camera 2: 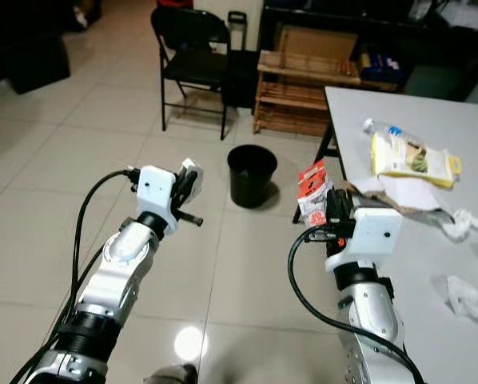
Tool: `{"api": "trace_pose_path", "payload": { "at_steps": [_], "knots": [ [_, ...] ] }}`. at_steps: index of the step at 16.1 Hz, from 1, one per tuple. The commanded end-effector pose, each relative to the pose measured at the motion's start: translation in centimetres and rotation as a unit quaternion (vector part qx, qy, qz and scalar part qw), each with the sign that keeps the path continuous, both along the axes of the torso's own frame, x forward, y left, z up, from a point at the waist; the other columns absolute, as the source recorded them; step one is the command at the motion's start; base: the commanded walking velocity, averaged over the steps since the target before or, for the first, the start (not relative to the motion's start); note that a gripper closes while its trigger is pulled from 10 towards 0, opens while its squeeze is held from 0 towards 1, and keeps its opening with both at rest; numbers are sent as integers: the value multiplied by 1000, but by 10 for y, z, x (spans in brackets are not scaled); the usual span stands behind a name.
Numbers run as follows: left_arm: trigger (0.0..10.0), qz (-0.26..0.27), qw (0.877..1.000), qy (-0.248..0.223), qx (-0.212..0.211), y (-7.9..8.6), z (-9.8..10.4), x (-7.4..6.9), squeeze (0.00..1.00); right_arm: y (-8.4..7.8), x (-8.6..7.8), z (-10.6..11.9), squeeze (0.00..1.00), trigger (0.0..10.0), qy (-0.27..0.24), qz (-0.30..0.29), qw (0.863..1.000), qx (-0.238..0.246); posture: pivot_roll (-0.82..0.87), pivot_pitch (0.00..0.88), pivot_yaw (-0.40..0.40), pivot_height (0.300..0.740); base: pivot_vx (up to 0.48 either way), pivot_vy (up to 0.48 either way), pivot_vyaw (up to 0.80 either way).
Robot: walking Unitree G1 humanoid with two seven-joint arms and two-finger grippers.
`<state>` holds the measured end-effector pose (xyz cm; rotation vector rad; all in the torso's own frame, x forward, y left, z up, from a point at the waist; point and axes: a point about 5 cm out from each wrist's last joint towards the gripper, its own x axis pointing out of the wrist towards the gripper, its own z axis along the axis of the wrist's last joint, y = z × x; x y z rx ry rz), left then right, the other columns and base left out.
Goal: Picking trash to rubbish bin
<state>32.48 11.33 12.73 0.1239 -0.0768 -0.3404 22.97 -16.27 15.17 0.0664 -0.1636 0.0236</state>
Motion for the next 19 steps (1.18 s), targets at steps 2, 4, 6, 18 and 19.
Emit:
{"api": "trace_pose_path", "payload": {
  "at_steps": [2,4,6,18,19],
  "knots": [
    [10000,-9,1000,-5,0,-4,6,2,0,-2,0,4,0,10000,-9,-2,1000,-4,145,78,-59,740,339,0,0],
    [10000,-11,1000,3,2,-4,1,1,0,-4,-2,3,0,10000,-8,-8,1000,-5,141,75,-55,740,339,0,0],
    [10000,-14,1000,10,7,0,-3,-1,0,-6,-4,2,0,10000,-6,-12,1000,-5,142,77,-57,740,324,0,0],
    [10000,-14,1000,16,20,10,-7,-14,0,-1,-1,-2,0,10000,4,7,1000,-13,168,90,-73,740,377,0,0],
    [10000,-15,1000,15,20,9,-7,-13,0,0,-1,-2,0,10000,4,8,1000,-13,168,90,-73,740,480,0,0]
  ]
}}
